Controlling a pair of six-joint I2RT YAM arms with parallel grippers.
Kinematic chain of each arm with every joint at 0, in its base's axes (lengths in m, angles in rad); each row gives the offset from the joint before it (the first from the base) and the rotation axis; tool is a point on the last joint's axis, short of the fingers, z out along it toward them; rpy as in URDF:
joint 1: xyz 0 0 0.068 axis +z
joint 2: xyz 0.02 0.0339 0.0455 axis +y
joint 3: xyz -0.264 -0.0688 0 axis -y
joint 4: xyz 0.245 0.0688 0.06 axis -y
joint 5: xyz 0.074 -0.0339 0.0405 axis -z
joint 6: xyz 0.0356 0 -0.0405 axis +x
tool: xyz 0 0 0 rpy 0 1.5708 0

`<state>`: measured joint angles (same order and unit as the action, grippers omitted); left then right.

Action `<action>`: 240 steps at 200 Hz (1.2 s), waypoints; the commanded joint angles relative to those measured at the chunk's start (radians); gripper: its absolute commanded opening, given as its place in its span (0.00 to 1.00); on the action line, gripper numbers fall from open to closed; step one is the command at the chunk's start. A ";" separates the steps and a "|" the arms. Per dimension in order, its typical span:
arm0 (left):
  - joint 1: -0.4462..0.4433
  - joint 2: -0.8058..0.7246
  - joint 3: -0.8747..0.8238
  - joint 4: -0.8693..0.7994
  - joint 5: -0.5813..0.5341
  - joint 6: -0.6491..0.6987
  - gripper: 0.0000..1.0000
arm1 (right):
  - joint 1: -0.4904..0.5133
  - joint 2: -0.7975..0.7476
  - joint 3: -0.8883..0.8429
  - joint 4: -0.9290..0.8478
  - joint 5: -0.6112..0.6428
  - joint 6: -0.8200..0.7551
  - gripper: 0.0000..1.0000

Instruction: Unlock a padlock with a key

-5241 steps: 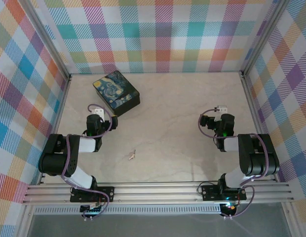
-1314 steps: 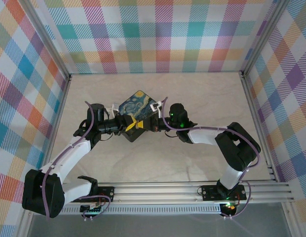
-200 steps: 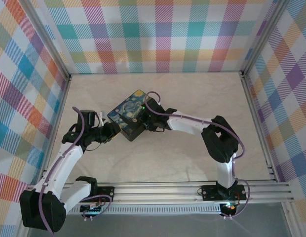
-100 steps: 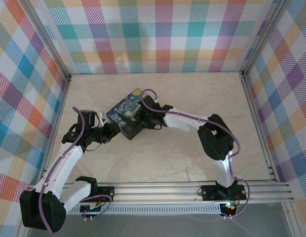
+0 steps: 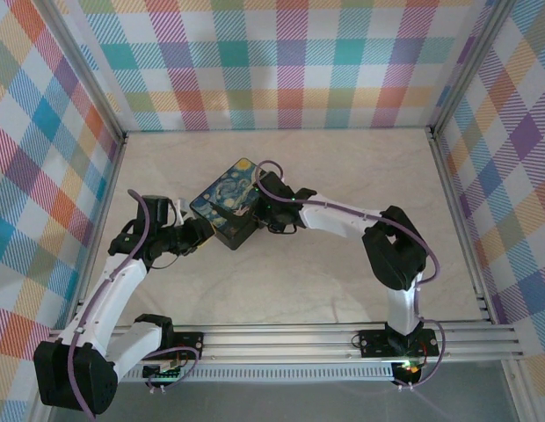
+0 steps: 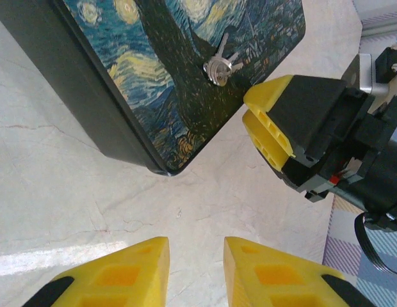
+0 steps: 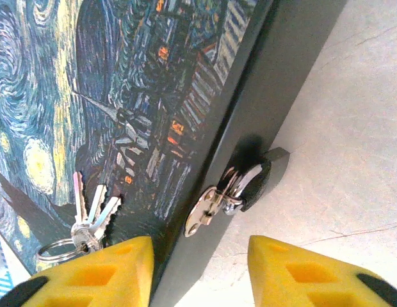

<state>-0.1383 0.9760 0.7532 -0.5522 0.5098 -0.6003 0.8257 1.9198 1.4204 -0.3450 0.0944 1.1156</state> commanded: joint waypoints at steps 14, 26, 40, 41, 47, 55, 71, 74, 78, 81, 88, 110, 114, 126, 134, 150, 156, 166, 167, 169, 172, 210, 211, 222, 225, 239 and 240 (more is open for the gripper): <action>-0.055 0.062 0.087 -0.011 -0.111 0.052 0.31 | 0.000 -0.048 0.032 -0.048 -0.002 -0.090 0.51; -0.104 0.116 0.141 -0.030 -0.192 0.104 0.34 | 0.000 -0.053 0.042 -0.049 -0.012 -0.109 0.52; -0.152 0.193 0.195 -0.016 -0.235 0.171 0.40 | -0.001 -0.066 0.043 -0.054 -0.027 -0.137 0.53; -0.156 0.197 0.199 -0.014 -0.236 0.177 0.40 | -0.001 -0.068 0.041 -0.054 -0.029 -0.140 0.53; -0.172 0.232 0.223 -0.005 -0.249 0.204 0.42 | 0.000 -0.077 0.038 -0.056 -0.036 -0.158 0.53; -0.196 0.272 0.252 0.008 -0.269 0.243 0.45 | -0.002 -0.092 0.032 -0.063 -0.048 -0.193 0.54; -0.249 0.344 0.306 0.031 -0.311 0.303 0.51 | -0.009 -0.129 -0.008 -0.056 -0.091 -0.261 0.54; -0.257 0.357 0.313 0.039 -0.318 0.311 0.52 | -0.013 -0.135 -0.020 -0.052 -0.103 -0.269 0.54; -0.269 0.374 0.323 0.048 -0.327 0.322 0.53 | -0.020 -0.145 -0.038 -0.040 -0.129 -0.278 0.54; -0.276 0.387 0.331 0.055 -0.333 0.331 0.53 | -0.027 -0.152 -0.056 -0.023 -0.152 -0.283 0.54; -0.288 0.417 0.348 0.071 -0.341 0.345 0.55 | -0.046 -0.169 -0.105 0.025 -0.216 -0.281 0.52; -0.297 0.502 0.396 0.093 -0.368 0.394 0.55 | -0.090 -0.215 -0.228 0.116 -0.307 -0.269 0.43; -0.297 0.510 0.402 0.095 -0.378 0.403 0.55 | -0.092 -0.219 -0.238 0.116 -0.312 -0.276 0.42; -0.300 0.527 0.414 0.102 -0.406 0.428 0.54 | -0.096 -0.229 -0.261 0.110 -0.321 -0.291 0.40; -0.303 0.532 0.420 0.104 -0.434 0.442 0.54 | -0.097 -0.233 -0.272 0.109 -0.327 -0.297 0.40; -0.306 0.536 0.441 0.094 -0.464 0.461 0.52 | -0.101 -0.235 -0.293 0.114 -0.329 -0.300 0.39; -0.307 0.537 0.442 0.103 -0.461 0.471 0.51 | -0.104 -0.236 -0.304 0.120 -0.325 -0.297 0.39; -0.313 0.546 0.444 0.113 -0.459 0.493 0.48 | -0.114 -0.241 -0.327 0.131 -0.320 -0.287 0.38; -0.313 0.548 0.445 0.113 -0.460 0.495 0.47 | -0.115 -0.242 -0.330 0.132 -0.320 -0.286 0.37; -0.313 0.552 0.448 0.112 -0.461 0.500 0.46 | -0.118 -0.245 -0.335 0.135 -0.320 -0.283 0.37; -0.313 0.560 0.452 0.109 -0.462 0.507 0.45 | -0.123 -0.247 -0.346 0.140 -0.320 -0.279 0.37; -0.339 0.663 0.498 0.053 -0.485 0.597 0.31 | -0.187 -0.311 -0.428 0.146 -0.324 -0.293 0.34; -0.339 0.666 0.498 0.052 -0.484 0.598 0.31 | -0.189 -0.313 -0.430 0.144 -0.323 -0.293 0.34; -0.348 0.681 0.504 0.048 -0.491 0.613 0.30 | -0.209 -0.332 -0.446 0.140 -0.325 -0.298 0.34; -0.352 0.687 0.505 0.046 -0.498 0.617 0.30 | -0.214 -0.337 -0.450 0.140 -0.327 -0.298 0.34; -0.369 0.710 0.518 0.039 -0.543 0.635 0.31 | -0.232 -0.357 -0.465 0.144 -0.338 -0.304 0.34; -0.370 0.712 0.519 0.038 -0.546 0.636 0.31 | -0.233 -0.358 -0.466 0.145 -0.338 -0.304 0.34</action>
<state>-0.4786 1.6592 1.2316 -0.4770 0.0303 -0.0303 0.6189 1.6154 0.9741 -0.2184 -0.2188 0.8433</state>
